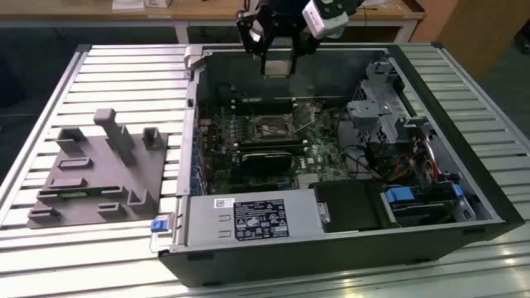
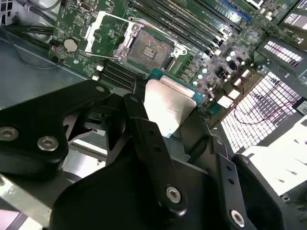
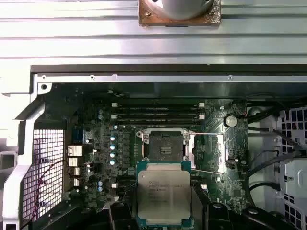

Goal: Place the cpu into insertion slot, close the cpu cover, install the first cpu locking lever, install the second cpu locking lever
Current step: 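Place the cpu into insertion slot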

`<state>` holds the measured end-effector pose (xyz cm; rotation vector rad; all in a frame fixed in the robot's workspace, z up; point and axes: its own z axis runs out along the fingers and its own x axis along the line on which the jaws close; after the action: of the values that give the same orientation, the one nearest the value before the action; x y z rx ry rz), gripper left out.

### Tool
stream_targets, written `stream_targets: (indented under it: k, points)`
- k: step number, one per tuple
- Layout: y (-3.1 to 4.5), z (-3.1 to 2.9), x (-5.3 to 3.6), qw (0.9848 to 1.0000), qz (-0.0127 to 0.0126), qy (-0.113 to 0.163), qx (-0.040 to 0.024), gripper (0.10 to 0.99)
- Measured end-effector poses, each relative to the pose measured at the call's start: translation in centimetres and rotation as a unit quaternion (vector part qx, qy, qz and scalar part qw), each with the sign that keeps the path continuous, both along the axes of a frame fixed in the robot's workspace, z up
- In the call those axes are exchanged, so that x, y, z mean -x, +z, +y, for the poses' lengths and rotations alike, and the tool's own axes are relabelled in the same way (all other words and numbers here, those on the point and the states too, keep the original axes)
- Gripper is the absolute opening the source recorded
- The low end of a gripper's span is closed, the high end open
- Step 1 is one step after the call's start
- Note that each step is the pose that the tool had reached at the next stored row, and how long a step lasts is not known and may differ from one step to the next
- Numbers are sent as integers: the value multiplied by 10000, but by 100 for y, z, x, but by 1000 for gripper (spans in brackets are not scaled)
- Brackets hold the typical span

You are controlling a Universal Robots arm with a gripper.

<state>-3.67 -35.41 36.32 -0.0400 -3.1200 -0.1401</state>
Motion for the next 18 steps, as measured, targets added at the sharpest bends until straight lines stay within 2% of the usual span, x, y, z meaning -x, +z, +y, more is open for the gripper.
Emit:
stream_targets:
  k: [12, 18]
  points:
    - [-4, 0, 0, 10000, 0, 0, 0, 537]
    - [-67, 0, 0, 10000, 0, 0, 0, 537]
